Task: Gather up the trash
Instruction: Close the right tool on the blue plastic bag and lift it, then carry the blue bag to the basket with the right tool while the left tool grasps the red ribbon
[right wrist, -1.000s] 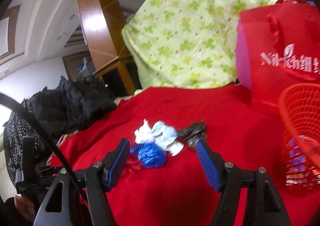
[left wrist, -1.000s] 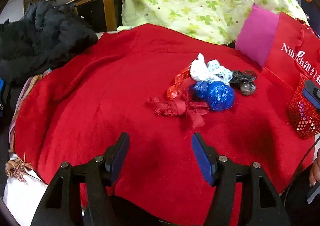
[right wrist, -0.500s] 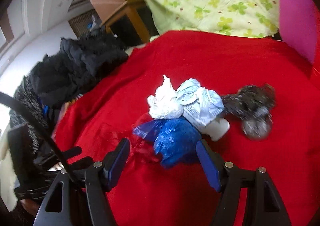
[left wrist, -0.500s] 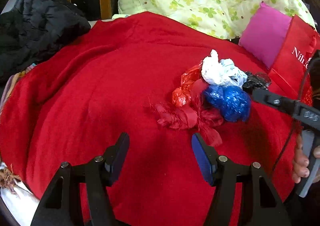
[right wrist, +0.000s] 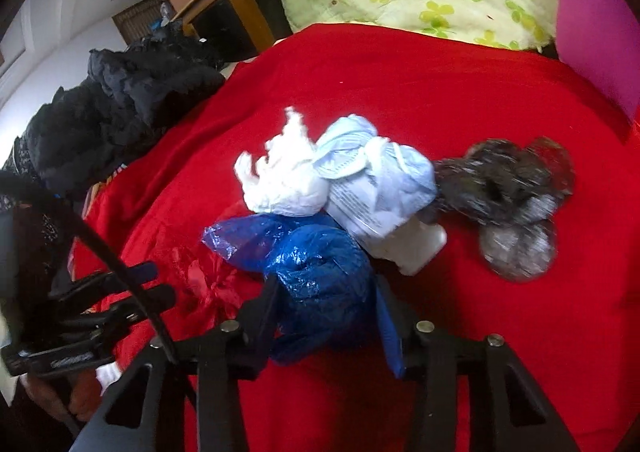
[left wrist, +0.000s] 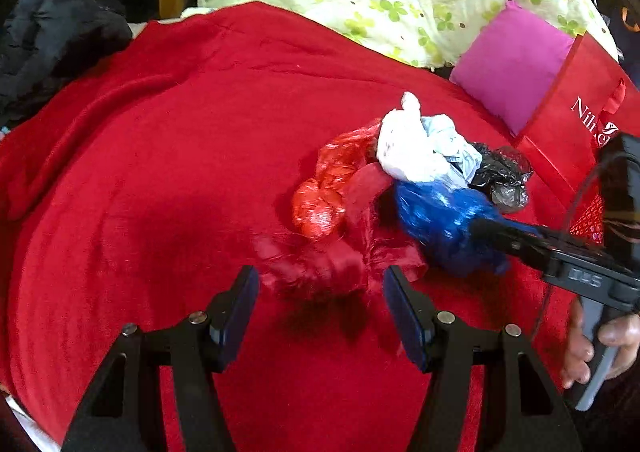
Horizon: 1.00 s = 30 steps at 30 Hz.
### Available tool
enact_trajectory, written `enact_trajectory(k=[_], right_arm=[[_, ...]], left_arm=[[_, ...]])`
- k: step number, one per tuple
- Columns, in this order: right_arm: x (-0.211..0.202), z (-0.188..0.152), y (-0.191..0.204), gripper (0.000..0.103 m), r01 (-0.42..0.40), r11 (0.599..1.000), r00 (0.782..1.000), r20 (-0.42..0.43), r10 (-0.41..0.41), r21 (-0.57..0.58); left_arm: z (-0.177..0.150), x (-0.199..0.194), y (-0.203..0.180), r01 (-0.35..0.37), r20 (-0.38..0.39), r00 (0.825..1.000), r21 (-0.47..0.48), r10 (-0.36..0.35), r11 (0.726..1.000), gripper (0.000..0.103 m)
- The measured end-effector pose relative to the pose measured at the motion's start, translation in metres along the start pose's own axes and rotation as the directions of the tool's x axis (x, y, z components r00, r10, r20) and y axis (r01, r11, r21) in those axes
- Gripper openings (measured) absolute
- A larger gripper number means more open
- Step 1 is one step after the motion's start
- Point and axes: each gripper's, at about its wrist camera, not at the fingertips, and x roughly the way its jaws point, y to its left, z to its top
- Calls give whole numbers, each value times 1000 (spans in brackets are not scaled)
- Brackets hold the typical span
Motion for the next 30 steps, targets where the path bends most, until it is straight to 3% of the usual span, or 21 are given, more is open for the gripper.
enact_trajectory(k=[9, 11, 16, 17, 18, 22, 27, 28, 30], right_arm=[[-53, -20, -20, 46, -22, 996, 998, 55, 17, 84], [-63, -25, -23, 46, -21, 995, 997, 71, 14, 98], [-85, -32, -27, 46, -11, 993, 992, 124, -4, 120], [-89, -34, -29, 46, -7, 992, 991, 134, -10, 126], [-94, -36, -31, 46, -6, 991, 990, 142, -13, 133], [-119, -47, -40, 46, -13, 985, 981, 194, -20, 172], [-140, -56, -42, 46, -18, 980, 972, 234, -29, 196], [-144, -58, -43, 46, -19, 980, 970, 240, -30, 200], [-147, -61, -45, 46, -23, 977, 969, 244, -30, 211]], left_arm=[[1, 34, -13, 32, -50, 998, 12, -31, 999, 65], [0, 36, -13, 37, -52, 998, 2, -37, 999, 51], [-6, 30, -22, 45, -44, 998, 17, -44, 999, 41], [-8, 27, -24, 50, -41, 998, 18, -49, 999, 15], [-11, 25, -25, 54, -43, 998, 16, -54, 998, 0], [-21, 7, -32, 86, -19, 996, 17, -85, 996, 2], [-34, -16, -37, 66, 14, 998, 46, -67, 997, 2], [-33, -16, -34, 56, 16, 998, 46, -57, 997, 3], [-28, -13, -29, 28, 4, 1000, 37, -28, 999, 19]])
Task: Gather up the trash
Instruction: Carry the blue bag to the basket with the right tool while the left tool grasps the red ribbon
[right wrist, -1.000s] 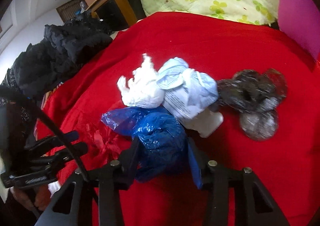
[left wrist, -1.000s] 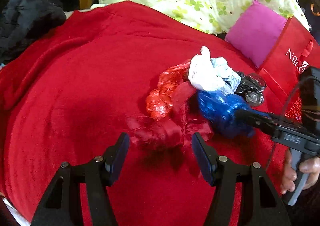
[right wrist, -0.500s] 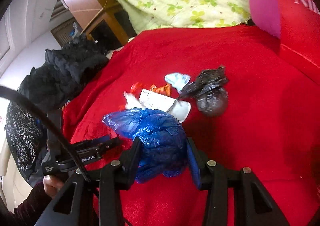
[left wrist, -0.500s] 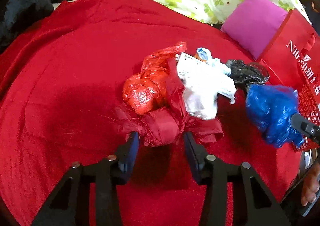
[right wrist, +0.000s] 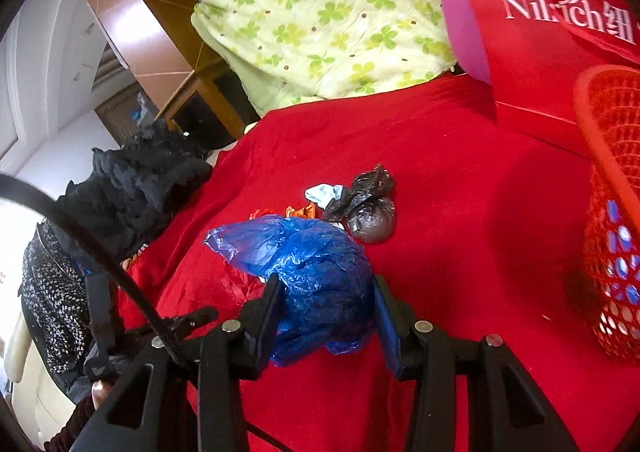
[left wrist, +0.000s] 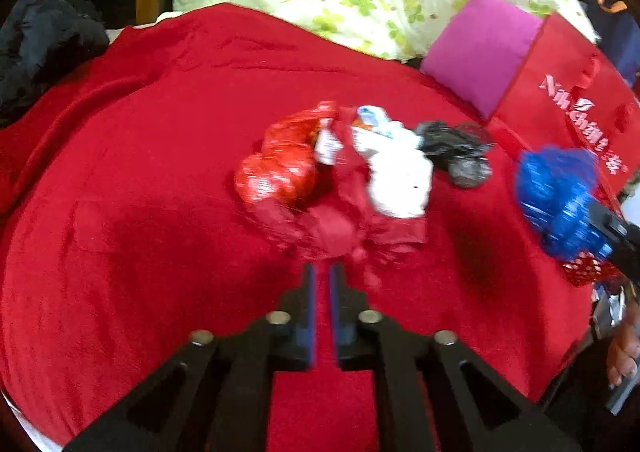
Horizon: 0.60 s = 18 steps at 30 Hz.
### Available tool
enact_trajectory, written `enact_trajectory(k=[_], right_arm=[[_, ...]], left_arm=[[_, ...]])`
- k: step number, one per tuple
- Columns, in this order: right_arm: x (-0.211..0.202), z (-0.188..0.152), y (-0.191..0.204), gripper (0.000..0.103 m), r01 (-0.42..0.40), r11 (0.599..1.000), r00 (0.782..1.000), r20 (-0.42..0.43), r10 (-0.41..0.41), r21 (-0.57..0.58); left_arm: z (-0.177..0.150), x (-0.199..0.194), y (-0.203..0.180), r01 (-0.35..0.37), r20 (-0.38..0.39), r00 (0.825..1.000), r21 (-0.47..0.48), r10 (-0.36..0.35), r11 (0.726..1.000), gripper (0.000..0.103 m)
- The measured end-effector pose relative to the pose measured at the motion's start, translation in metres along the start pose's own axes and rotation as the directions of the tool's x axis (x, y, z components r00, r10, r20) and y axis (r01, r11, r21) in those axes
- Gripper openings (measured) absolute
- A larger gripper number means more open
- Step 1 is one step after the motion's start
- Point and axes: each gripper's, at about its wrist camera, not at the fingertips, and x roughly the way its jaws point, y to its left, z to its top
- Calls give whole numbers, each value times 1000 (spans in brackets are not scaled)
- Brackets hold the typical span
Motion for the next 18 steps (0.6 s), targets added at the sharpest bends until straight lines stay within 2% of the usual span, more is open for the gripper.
enact_trajectory(k=[2, 3, 6, 11, 13, 18], right_arm=[[-1, -2, -4, 46, 3, 1000, 1000, 0, -3, 9], [0, -2, -5, 46, 4, 1000, 1000, -2, -4, 13], [4, -3, -9, 46, 11, 1000, 1000, -11, -11, 17], [10, -5, -16, 46, 23, 999, 999, -22, -23, 21], [11, -6, -16, 46, 35, 999, 999, -23, -35, 10], [7, -6, -17, 46, 45, 999, 999, -11, -45, 0]], left_arm=[[12, 10, 5, -28, -1, 1000, -21, 28, 999, 64], [16, 14, 6, -36, 9, 999, -28, 36, 999, 68], [27, 26, 6, -41, 9, 999, -24, 42, 999, 68], [34, 53, -9, -10, -23, 1000, -1, 10, 1000, 68], [30, 57, -16, 14, -26, 1000, -1, -14, 1000, 60], [24, 52, -25, -4, -9, 1000, 3, 4, 1000, 48]])
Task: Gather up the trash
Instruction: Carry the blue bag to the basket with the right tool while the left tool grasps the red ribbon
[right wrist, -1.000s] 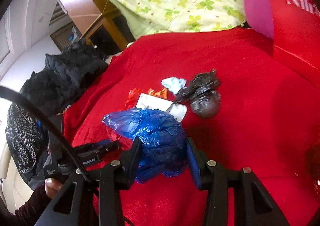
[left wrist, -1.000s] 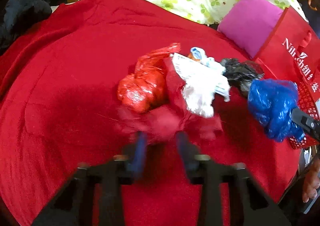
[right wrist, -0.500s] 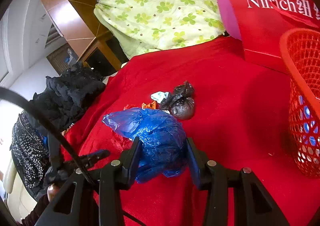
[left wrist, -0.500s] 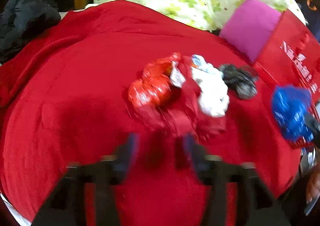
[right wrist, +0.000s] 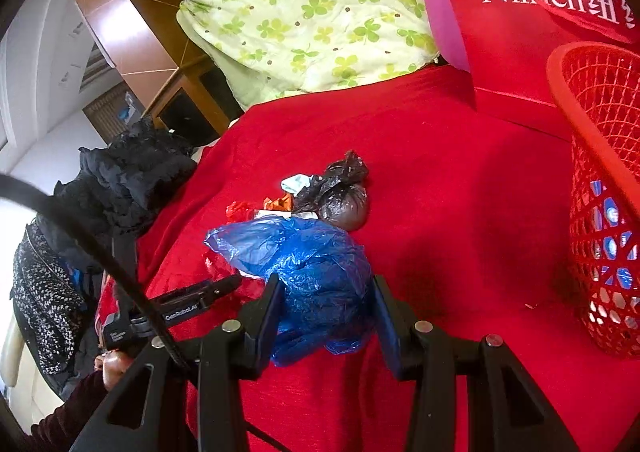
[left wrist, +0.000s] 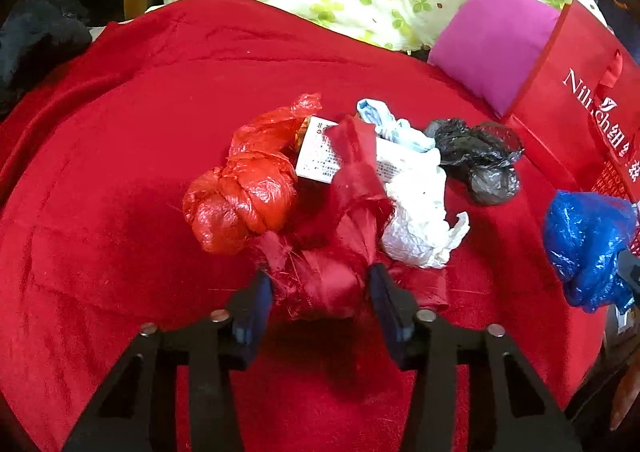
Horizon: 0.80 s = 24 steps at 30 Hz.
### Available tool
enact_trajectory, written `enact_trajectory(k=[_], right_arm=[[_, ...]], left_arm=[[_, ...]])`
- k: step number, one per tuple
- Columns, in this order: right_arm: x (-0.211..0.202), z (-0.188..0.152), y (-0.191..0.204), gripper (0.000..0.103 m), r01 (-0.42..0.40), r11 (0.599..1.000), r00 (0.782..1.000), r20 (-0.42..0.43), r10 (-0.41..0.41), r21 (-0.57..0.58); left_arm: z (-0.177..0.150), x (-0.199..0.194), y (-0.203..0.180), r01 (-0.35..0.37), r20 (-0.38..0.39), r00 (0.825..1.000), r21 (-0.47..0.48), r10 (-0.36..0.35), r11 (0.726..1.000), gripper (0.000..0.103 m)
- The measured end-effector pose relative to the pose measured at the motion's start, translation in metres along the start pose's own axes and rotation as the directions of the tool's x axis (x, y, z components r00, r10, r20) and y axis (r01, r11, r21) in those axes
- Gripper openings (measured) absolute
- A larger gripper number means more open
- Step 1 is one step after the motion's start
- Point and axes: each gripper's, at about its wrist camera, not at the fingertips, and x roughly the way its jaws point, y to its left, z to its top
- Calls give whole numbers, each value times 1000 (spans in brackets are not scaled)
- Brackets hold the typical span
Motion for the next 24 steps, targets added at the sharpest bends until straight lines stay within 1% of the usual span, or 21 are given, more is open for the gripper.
enact_trajectory(k=[3, 6, 11, 17, 22, 24], right_arm=[[-7, 1, -1, 46, -9, 1000, 1000, 24, 9, 0], [-16, 3, -1, 46, -24, 1000, 999, 49, 24, 0], [-29, 5, 2, 46, -47, 999, 995, 84, 48, -16], [-52, 9, 3, 46, -72, 997, 986, 147, 76, -37], [-73, 10, 2, 46, -80, 996, 976, 199, 88, -46], [-80, 10, 0, 46, -79, 996, 973, 215, 88, -49]], left_arm=[[-6, -18, -3, 3, 27, 1000, -14, -3, 1000, 45], [-12, -36, -12, -12, 57, 998, -9, 13, 1000, 45], [-19, -81, -22, -16, 125, 992, -2, 16, 1000, 45], [-9, -132, -39, -4, 224, 974, 14, 1, 1000, 45], [0, -156, -68, -29, 279, 960, 37, 18, 999, 45], [2, -162, -80, -38, 288, 957, 43, 24, 998, 45]])
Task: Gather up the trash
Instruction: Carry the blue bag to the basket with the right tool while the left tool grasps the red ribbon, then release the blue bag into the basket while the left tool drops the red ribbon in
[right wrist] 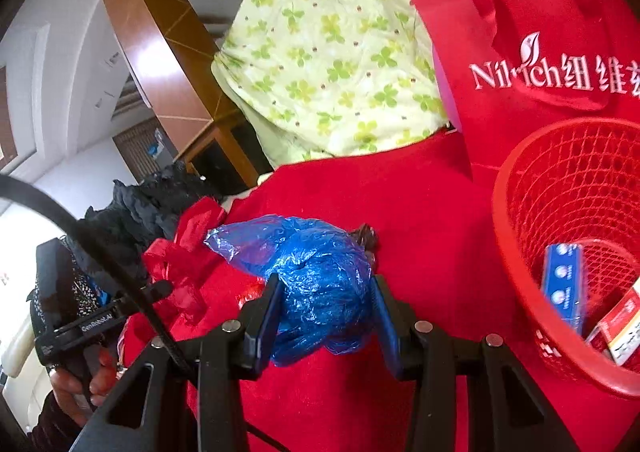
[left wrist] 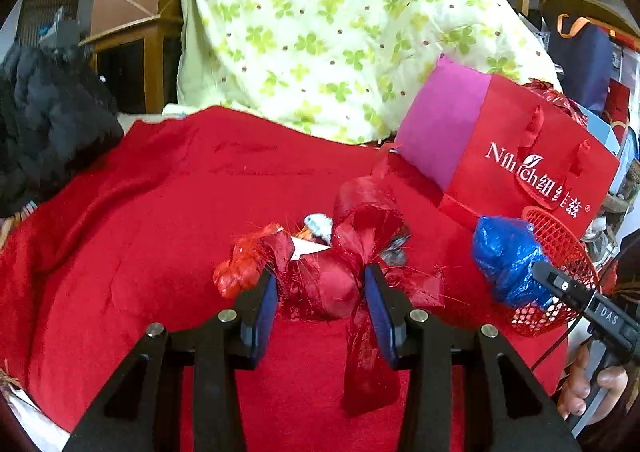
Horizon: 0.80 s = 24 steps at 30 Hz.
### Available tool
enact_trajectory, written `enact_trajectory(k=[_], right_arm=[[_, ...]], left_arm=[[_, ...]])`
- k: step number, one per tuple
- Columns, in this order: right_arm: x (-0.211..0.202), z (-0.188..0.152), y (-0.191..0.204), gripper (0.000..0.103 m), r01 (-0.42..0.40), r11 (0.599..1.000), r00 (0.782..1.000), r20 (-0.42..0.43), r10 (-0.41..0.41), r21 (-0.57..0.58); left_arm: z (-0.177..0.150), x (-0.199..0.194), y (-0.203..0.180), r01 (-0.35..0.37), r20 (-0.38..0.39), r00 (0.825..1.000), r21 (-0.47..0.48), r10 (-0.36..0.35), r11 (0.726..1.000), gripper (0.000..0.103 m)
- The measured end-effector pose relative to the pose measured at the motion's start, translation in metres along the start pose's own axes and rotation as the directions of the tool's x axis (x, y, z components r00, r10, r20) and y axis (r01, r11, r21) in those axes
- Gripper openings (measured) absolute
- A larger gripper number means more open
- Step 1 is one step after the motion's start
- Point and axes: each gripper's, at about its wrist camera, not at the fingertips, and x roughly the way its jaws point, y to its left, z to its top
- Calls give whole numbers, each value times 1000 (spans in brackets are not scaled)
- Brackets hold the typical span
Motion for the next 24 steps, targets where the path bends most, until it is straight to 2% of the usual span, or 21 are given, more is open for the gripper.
enact_trajectory(k=[14, 24], right_arm=[[-56, 8, -8, 46, 50, 998, 991, 126, -46, -27], [-81, 14, -20, 46, 72, 997, 979, 193, -71, 3]], left_arm=[[12, -11, -87, -80, 37, 996, 136, 76, 987, 45], [14, -14, -126, -109, 62, 993, 209, 98, 972, 46]])
